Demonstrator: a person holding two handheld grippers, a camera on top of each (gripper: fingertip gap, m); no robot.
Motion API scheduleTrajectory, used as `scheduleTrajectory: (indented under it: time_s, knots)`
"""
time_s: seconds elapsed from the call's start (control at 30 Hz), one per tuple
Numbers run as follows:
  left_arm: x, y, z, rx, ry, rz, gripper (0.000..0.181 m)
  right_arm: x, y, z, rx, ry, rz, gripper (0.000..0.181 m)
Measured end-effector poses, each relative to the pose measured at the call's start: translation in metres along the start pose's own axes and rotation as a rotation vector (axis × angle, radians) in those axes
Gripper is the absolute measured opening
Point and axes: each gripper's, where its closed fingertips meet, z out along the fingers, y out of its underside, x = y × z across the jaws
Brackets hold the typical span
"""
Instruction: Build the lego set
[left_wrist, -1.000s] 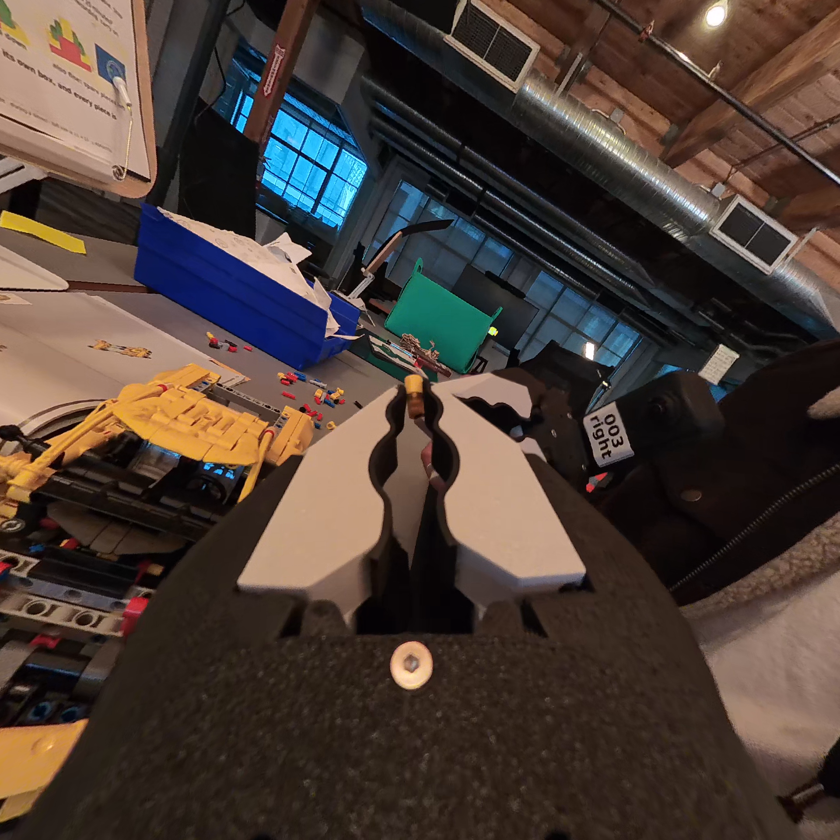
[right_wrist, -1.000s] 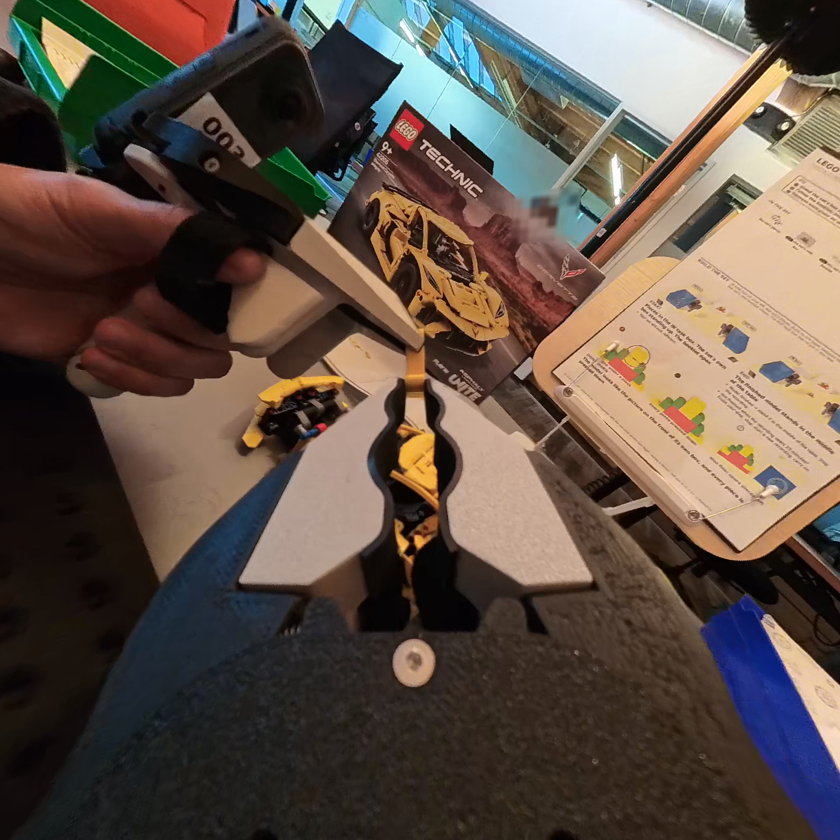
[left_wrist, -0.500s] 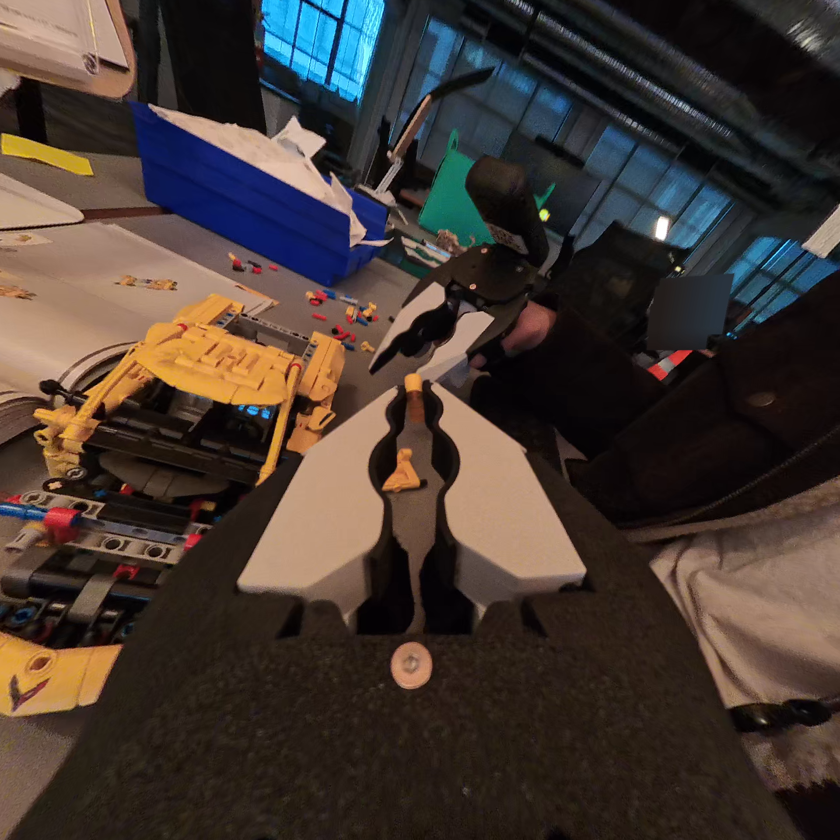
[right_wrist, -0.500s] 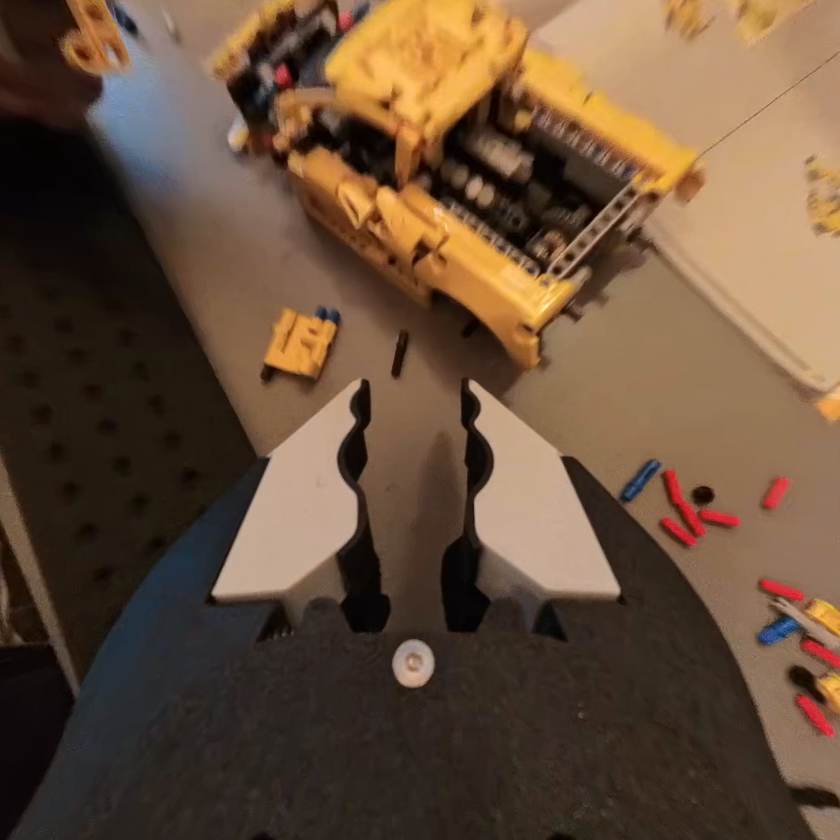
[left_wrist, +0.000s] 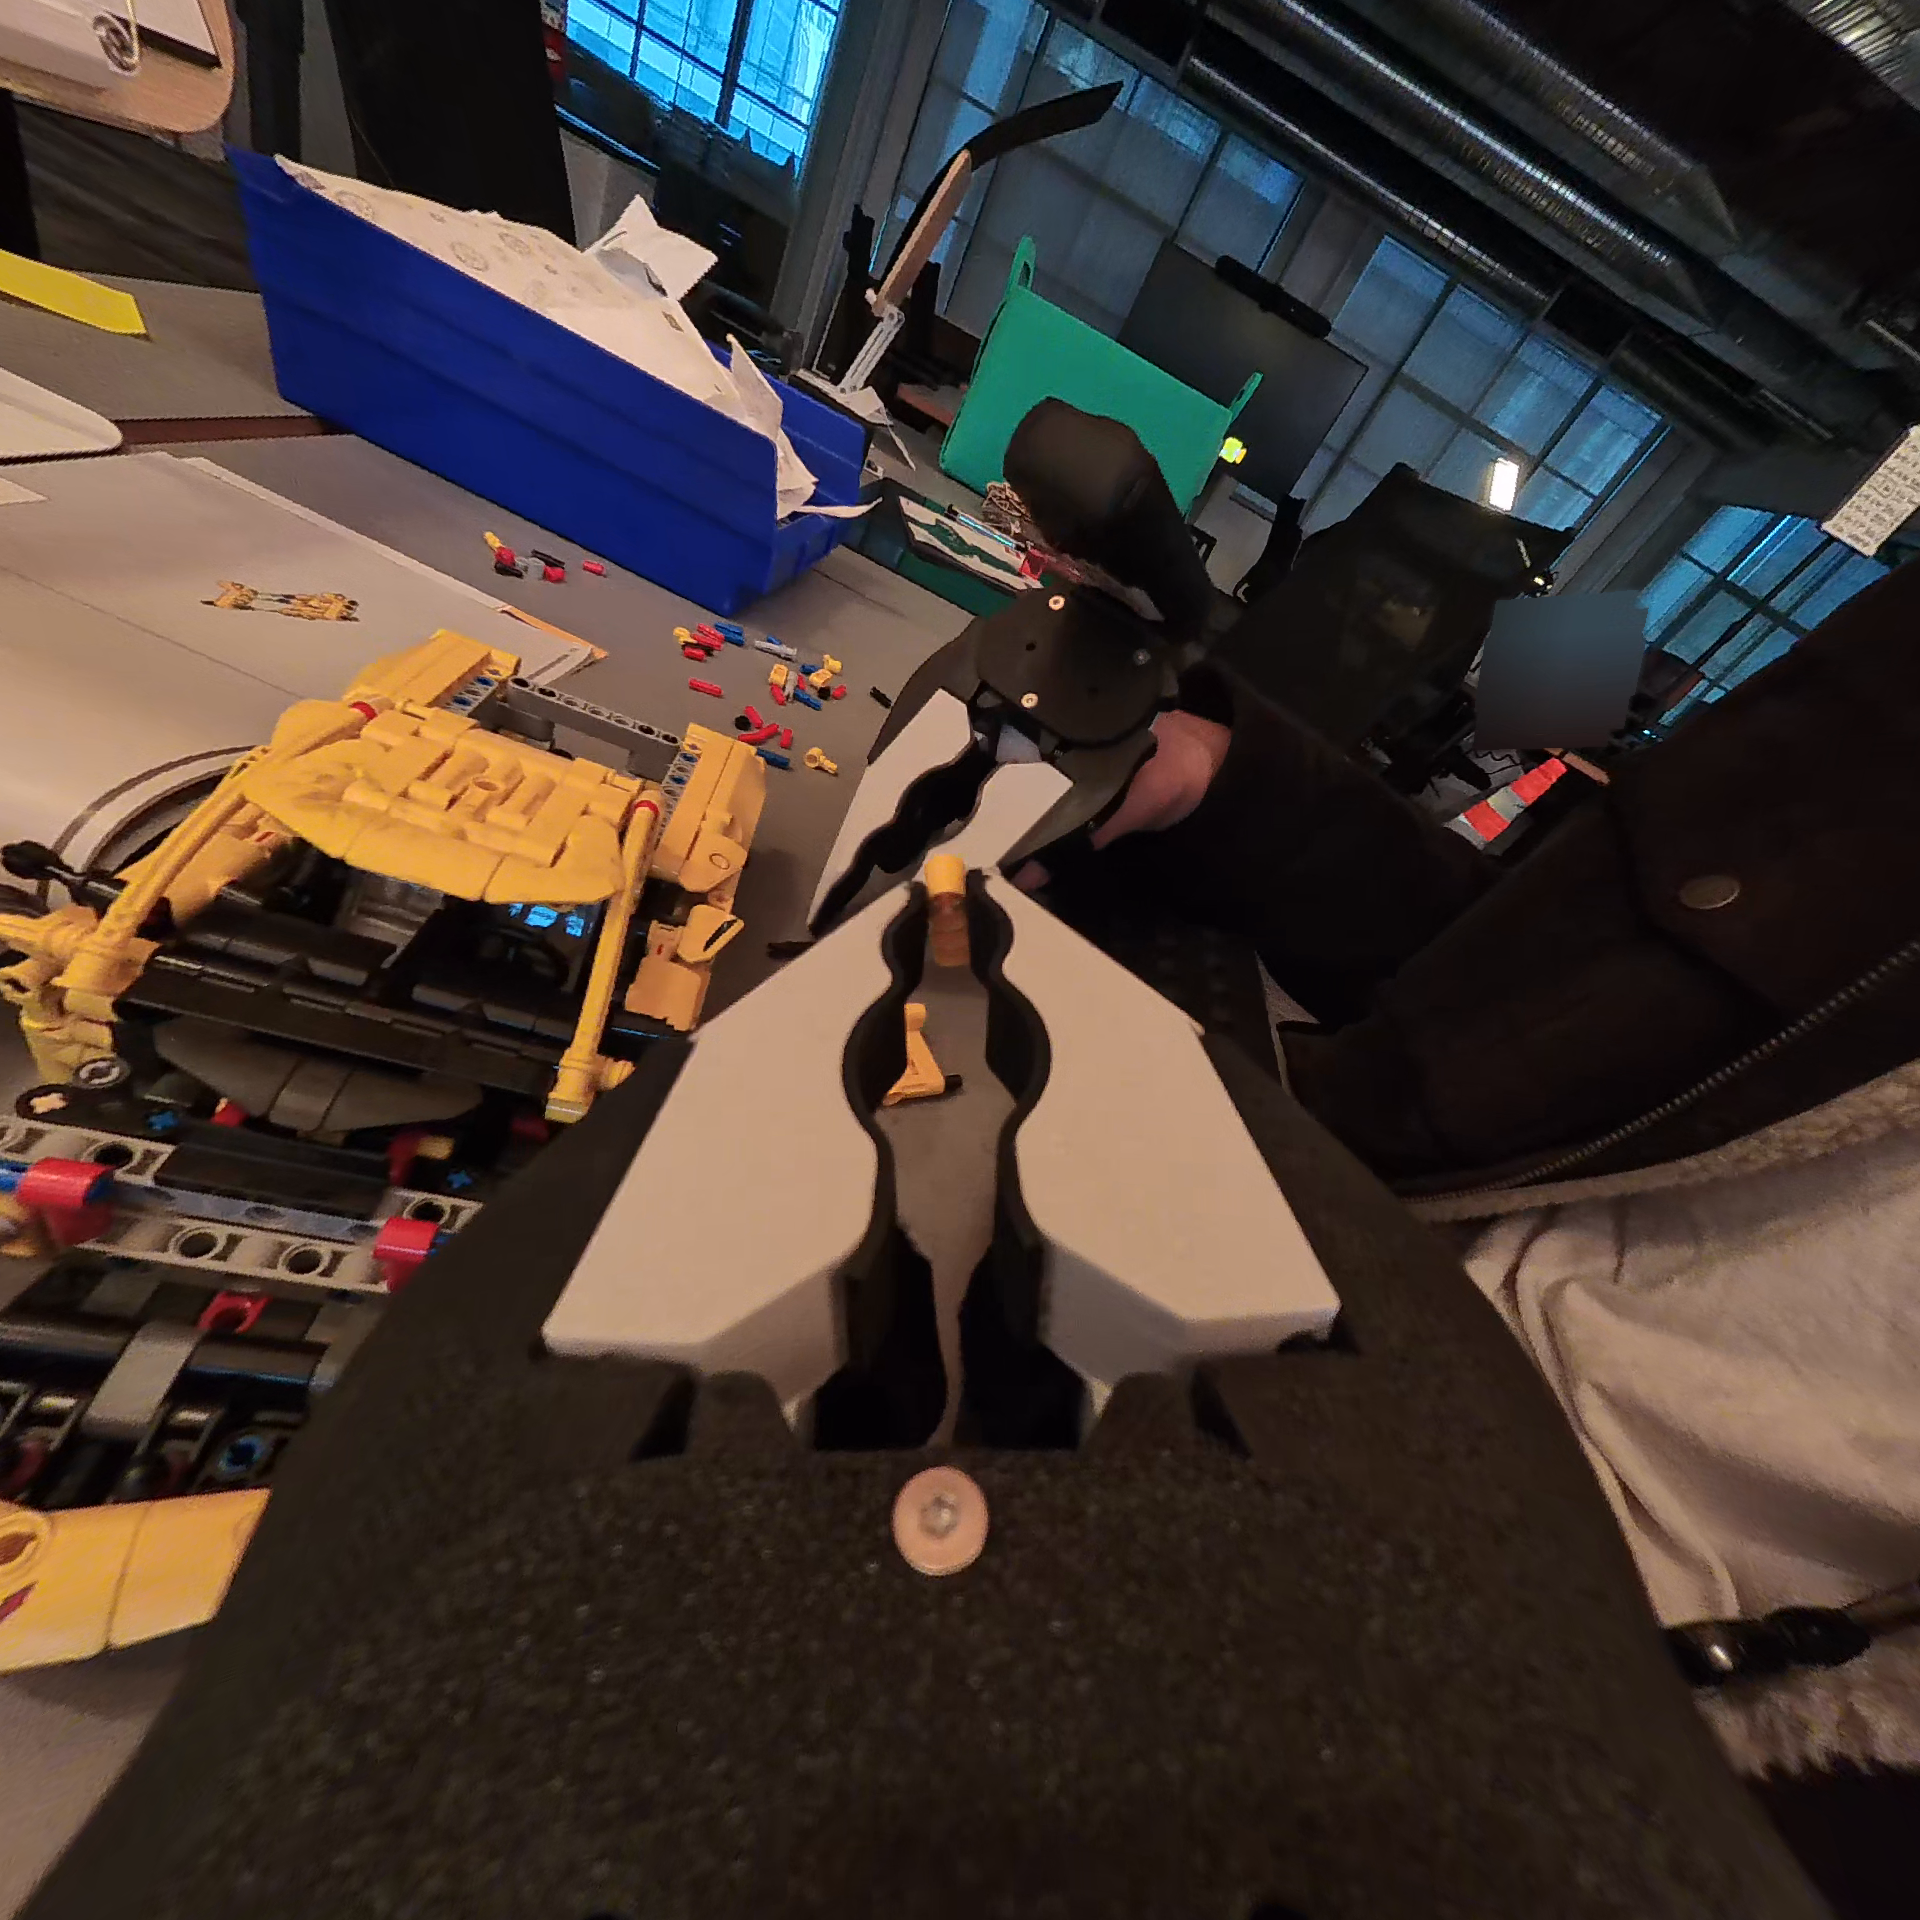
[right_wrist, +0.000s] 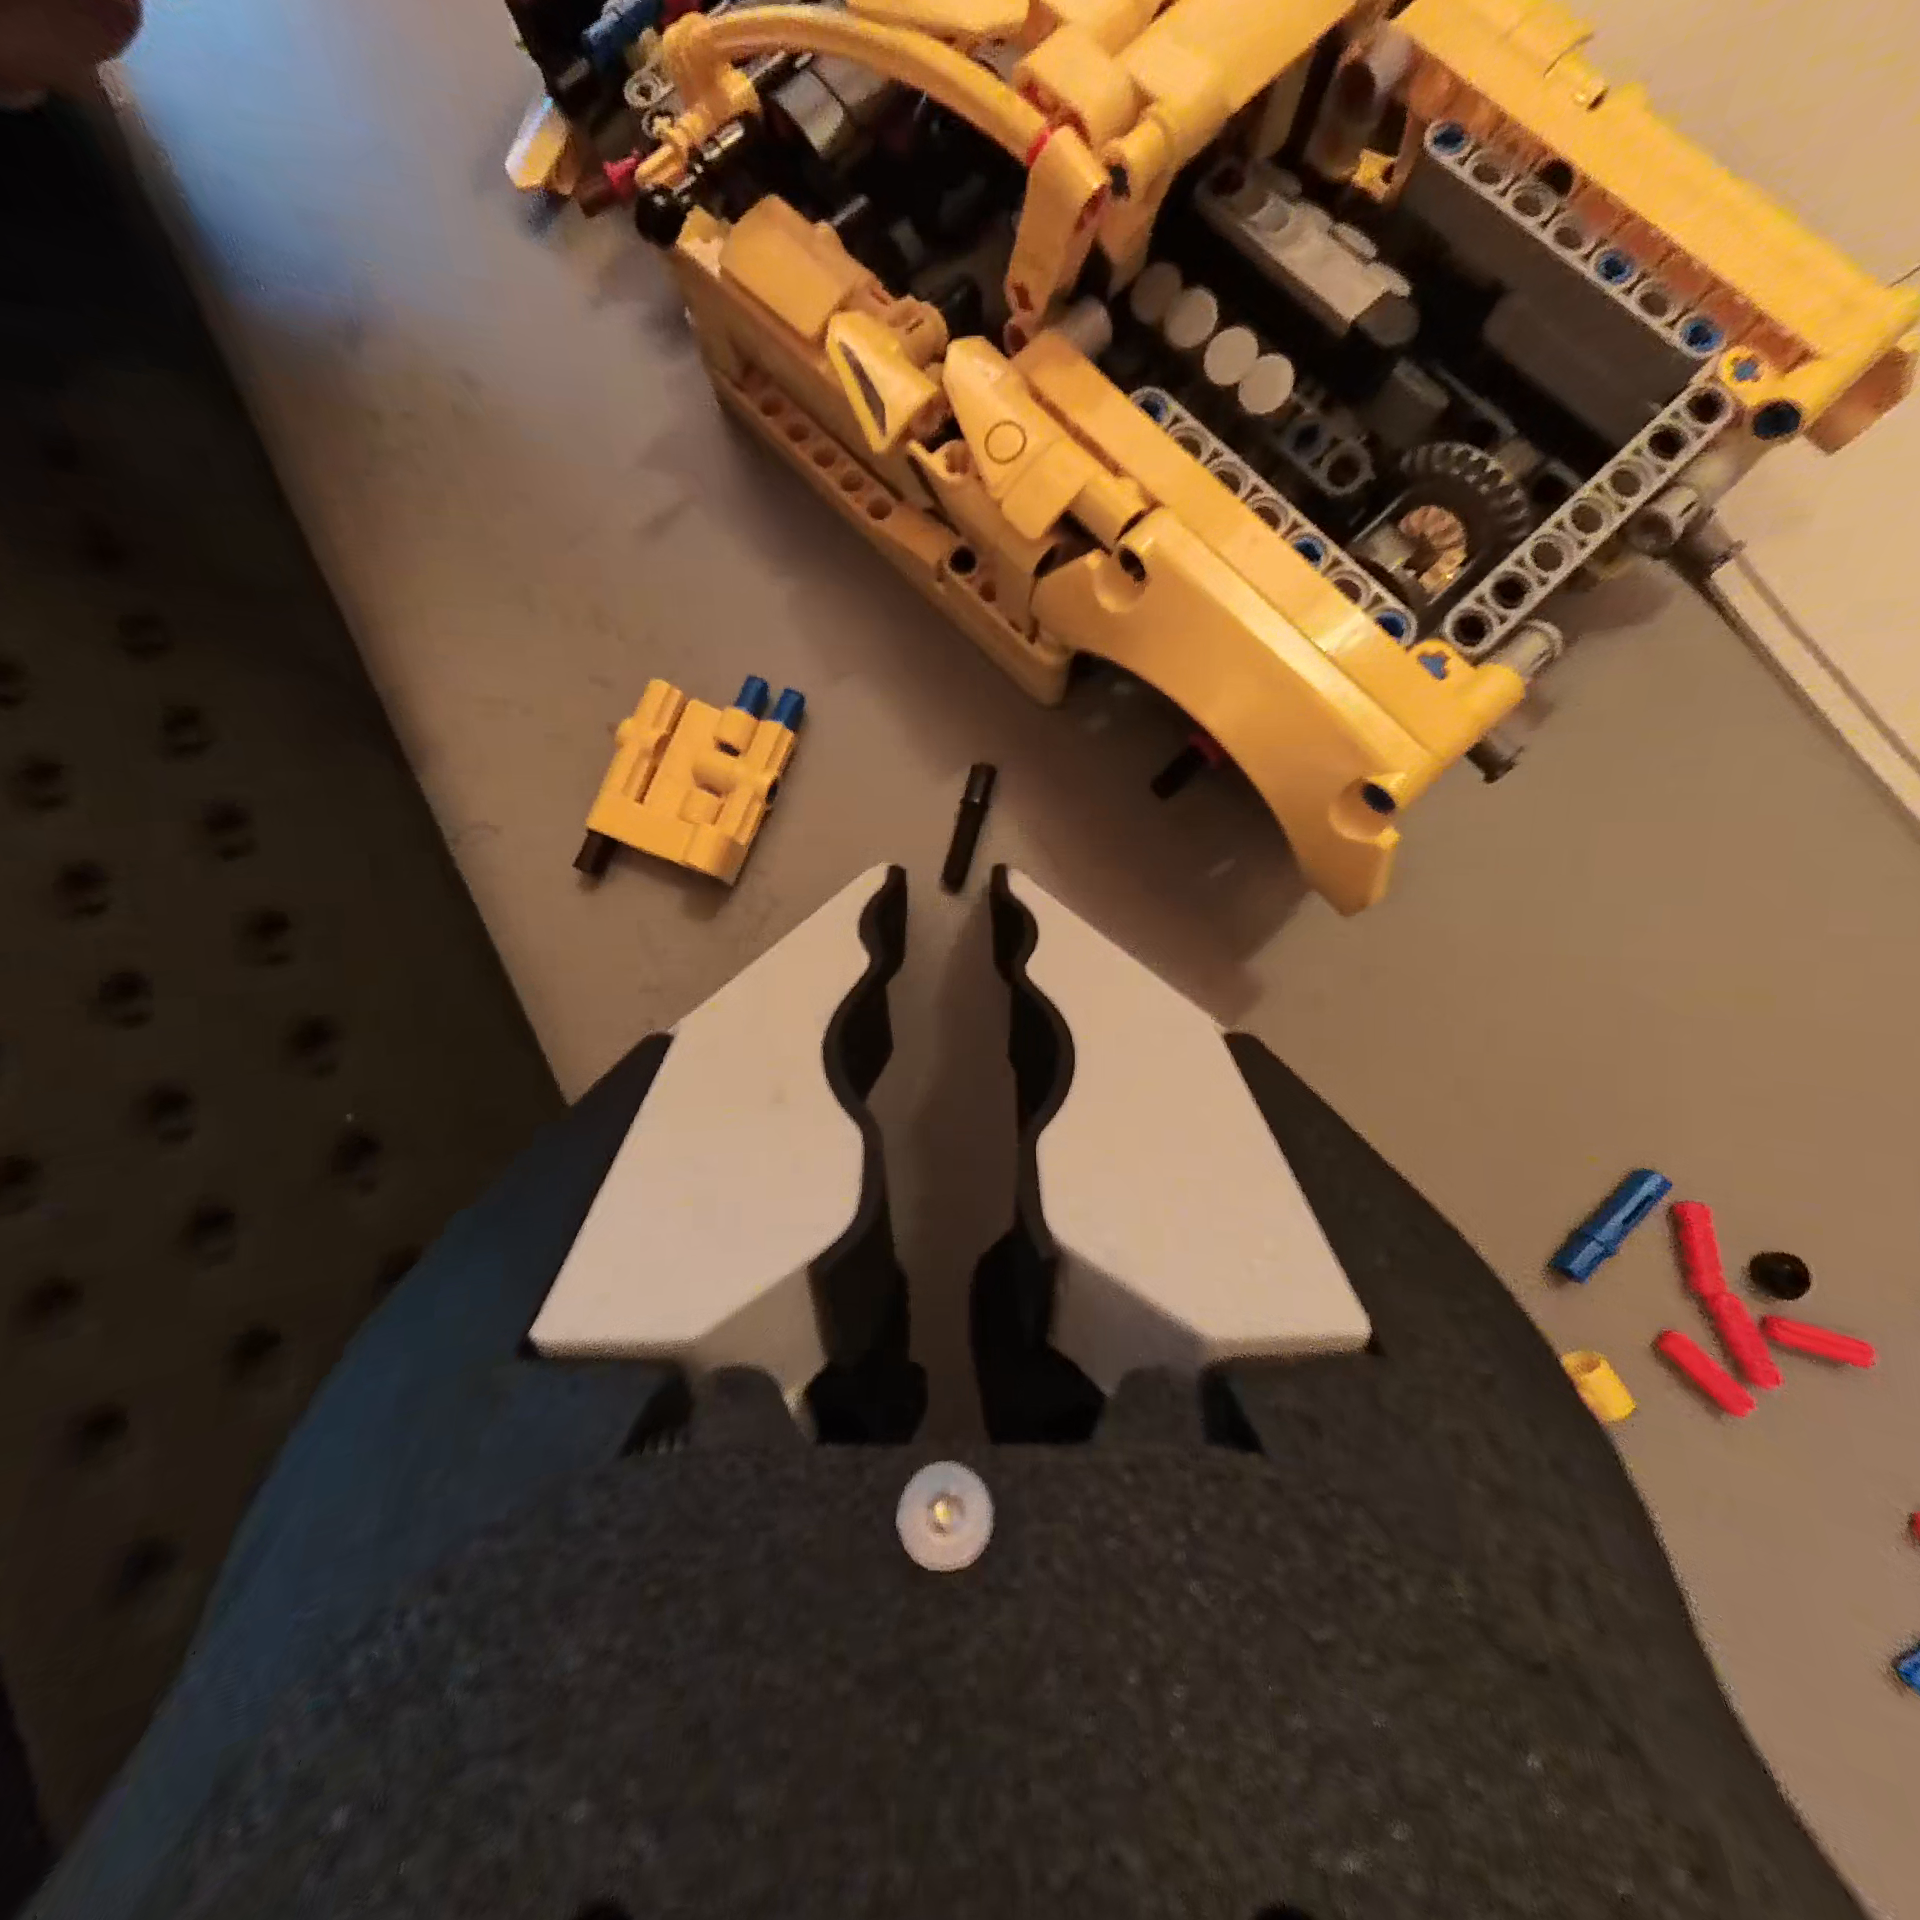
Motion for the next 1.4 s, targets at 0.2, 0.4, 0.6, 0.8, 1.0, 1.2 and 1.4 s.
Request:
scheduleTrajectory:
  time_s: [0.2,0.4,0.6,0.8,1.0,1.2,1.4]
  knots:
    - [0.000,0.000,0.000,0.002,0.005,-0.008,0.007,-0.008,-0.002,0.003,0.010,-0.052,0.021,0.015]
    - [-0.001,-0.001,0.000,0.008,0.004,-0.015,0.007,-0.013,-0.010,0.001,0.050,-0.110,-0.014,0.020]
    - [0.000,-0.001,0.000,0.012,0.016,-0.025,0.007,0.002,-0.016,-0.004,0.127,-0.067,-0.489,0.031]
    - [0.004,0.000,0.001,0.005,0.040,-0.032,0.007,-0.016,-0.024,0.005,0.153,-0.291,-0.584,0.034]
    - [0.007,0.005,0.004,-0.019,0.058,-0.031,0.007,-0.014,-0.014,0.012,0.045,-0.336,-0.632,0.032]
    - [0.008,0.006,0.005,-0.025,0.066,-0.031,0.007,-0.017,-0.003,0.005,0.030,-0.374,-0.556,0.023]
    - [0.007,0.004,0.004,-0.016,0.063,-0.042,0.007,-0.014,-0.010,0.011,0.083,-0.334,-0.473,0.020]
